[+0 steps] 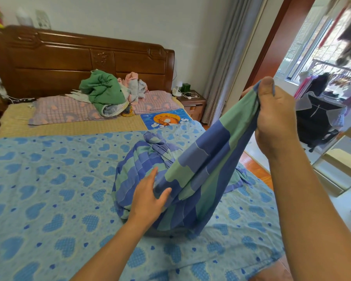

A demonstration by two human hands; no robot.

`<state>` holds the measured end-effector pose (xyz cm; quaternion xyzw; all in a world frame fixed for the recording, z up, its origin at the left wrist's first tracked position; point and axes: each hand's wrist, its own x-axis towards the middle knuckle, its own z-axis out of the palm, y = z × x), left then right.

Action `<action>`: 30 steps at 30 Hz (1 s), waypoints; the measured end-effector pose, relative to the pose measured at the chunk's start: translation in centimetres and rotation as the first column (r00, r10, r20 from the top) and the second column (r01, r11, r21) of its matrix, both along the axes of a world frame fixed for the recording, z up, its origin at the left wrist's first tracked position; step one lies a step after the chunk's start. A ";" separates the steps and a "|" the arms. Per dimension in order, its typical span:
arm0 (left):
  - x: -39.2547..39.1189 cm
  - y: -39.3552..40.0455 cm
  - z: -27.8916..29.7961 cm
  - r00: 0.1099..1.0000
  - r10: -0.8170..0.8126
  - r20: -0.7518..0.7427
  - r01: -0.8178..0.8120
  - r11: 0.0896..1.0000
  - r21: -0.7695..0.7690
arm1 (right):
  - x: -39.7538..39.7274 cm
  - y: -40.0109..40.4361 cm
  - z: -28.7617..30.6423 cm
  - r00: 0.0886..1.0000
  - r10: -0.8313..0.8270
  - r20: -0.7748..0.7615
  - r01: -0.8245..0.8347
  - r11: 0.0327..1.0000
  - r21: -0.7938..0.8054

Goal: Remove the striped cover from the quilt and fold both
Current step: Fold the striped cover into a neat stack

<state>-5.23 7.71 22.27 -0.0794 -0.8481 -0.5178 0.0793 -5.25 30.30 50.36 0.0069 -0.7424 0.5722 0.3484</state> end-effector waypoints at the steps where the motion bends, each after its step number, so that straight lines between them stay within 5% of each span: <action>1: -0.4 -0.3 0.1 1.000 0.005 -0.016 -0.005 1.000 0.009 | 0.2 0.0 -0.1 1.000 0.008 0.005 -0.008 1.000 -0.003; 7: -0.8 -0.8 0.2 0.992 -0.126 -0.014 0.125 0.991 -0.055 | 0.4 -0.3 -0.2 1.000 -0.010 -0.022 0.009 0.999 -0.049; 13: -0.1 -0.2 -1.1 0.999 -0.033 -0.007 0.033 0.996 0.078 | 0.3 -0.1 0.2 0.999 0.003 -0.054 -0.006 0.998 -0.064; 21: -1.8 -0.6 2.7 0.976 -0.217 0.029 0.211 0.969 0.130 | 0.9 0.1 0.1 0.985 0.166 -0.044 -0.166 0.986 0.006; 25: -1.6 2.0 7.2 0.968 -0.163 -0.191 0.187 0.976 0.113 | 1.1 0.3 -0.2 0.989 0.129 0.066 -0.144 0.938 0.317; 30: -0.4 2.9 9.1 0.868 -0.118 -0.483 0.122 0.992 -0.023 | 1.1 0.2 -0.5 0.986 0.151 0.067 -0.164 0.937 0.308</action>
